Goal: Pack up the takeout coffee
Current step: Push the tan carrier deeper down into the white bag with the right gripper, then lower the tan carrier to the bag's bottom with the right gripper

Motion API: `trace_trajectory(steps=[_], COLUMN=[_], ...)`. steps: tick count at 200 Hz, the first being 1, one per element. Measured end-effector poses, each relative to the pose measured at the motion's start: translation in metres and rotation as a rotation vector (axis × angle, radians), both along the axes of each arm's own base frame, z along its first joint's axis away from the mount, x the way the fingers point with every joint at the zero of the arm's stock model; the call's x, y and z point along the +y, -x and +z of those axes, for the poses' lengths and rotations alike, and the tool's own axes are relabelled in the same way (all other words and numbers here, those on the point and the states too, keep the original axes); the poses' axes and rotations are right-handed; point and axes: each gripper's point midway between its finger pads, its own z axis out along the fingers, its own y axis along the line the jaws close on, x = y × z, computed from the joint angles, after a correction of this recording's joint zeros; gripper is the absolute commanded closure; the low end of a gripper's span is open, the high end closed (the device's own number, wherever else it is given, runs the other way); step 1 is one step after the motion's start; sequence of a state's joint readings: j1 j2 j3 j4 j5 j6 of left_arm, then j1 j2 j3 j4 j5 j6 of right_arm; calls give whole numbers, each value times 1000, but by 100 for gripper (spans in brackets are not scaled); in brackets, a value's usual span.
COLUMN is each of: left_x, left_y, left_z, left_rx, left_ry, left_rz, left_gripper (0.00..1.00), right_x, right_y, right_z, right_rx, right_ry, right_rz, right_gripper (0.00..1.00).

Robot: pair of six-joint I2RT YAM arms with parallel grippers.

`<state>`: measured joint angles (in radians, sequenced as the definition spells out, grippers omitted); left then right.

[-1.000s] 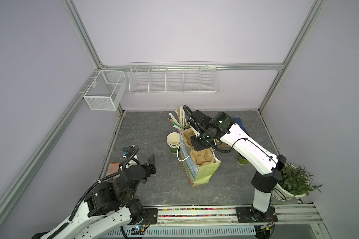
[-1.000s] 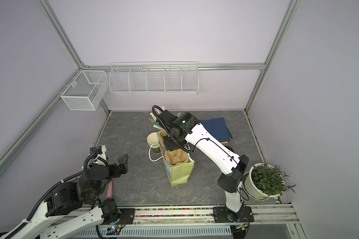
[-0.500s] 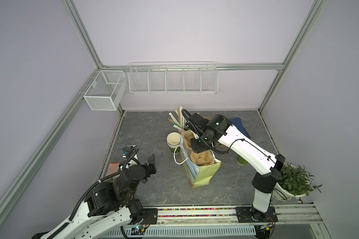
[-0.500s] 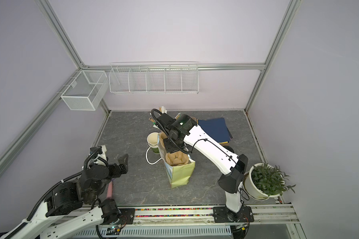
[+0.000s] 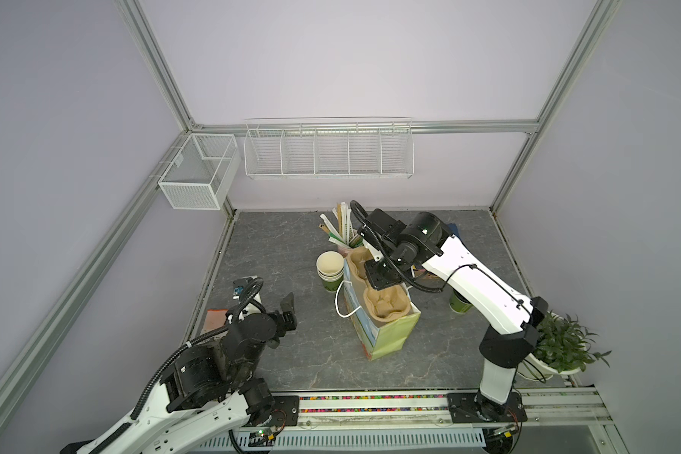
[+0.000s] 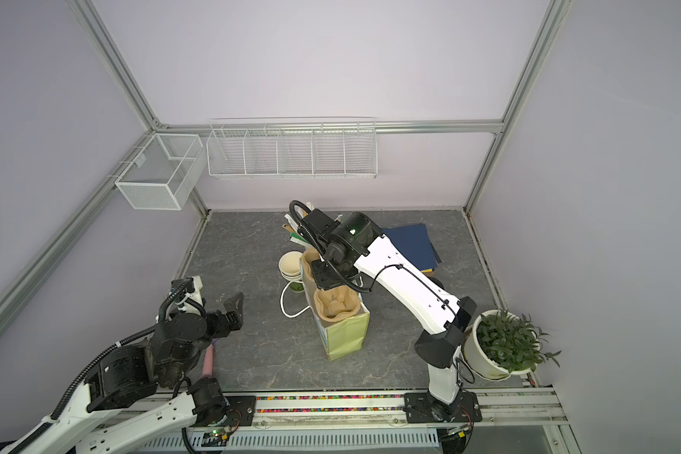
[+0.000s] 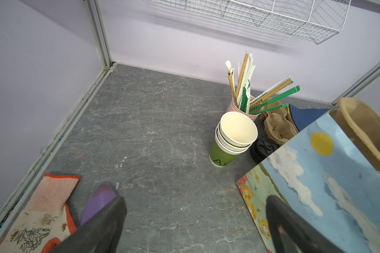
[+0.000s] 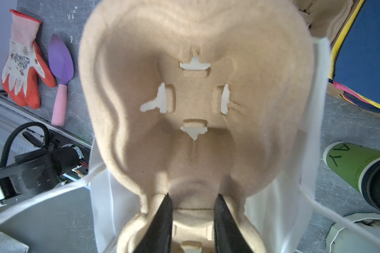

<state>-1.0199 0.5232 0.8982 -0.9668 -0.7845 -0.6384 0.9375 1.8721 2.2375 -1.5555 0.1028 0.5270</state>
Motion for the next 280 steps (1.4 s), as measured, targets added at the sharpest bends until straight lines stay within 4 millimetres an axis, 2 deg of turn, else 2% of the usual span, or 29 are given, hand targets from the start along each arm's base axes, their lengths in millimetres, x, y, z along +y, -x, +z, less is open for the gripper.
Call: trace_trajectory(steps=[84, 144, 205, 280], left_x=[0, -1, -2, -4], left_y=[0, -1, -1, -2], left_z=[0, -1, -2, -4], left_rx=[0, 4, 7, 13], left_ry=[-5, -10, -16, -25], left_rz=[-2, -2, -2, -3], left_gripper=[1, 1, 1, 1], right_x=[-11, -13, -20, -23], right_y=[12, 12, 14, 21], right_z=[-51, -51, -85, -108], right_rx=[94, 89, 106, 86], right_ry=[118, 128, 182, 168], right_rz=[12, 24, 29, 46], right_gripper=[72, 72, 72, 70])
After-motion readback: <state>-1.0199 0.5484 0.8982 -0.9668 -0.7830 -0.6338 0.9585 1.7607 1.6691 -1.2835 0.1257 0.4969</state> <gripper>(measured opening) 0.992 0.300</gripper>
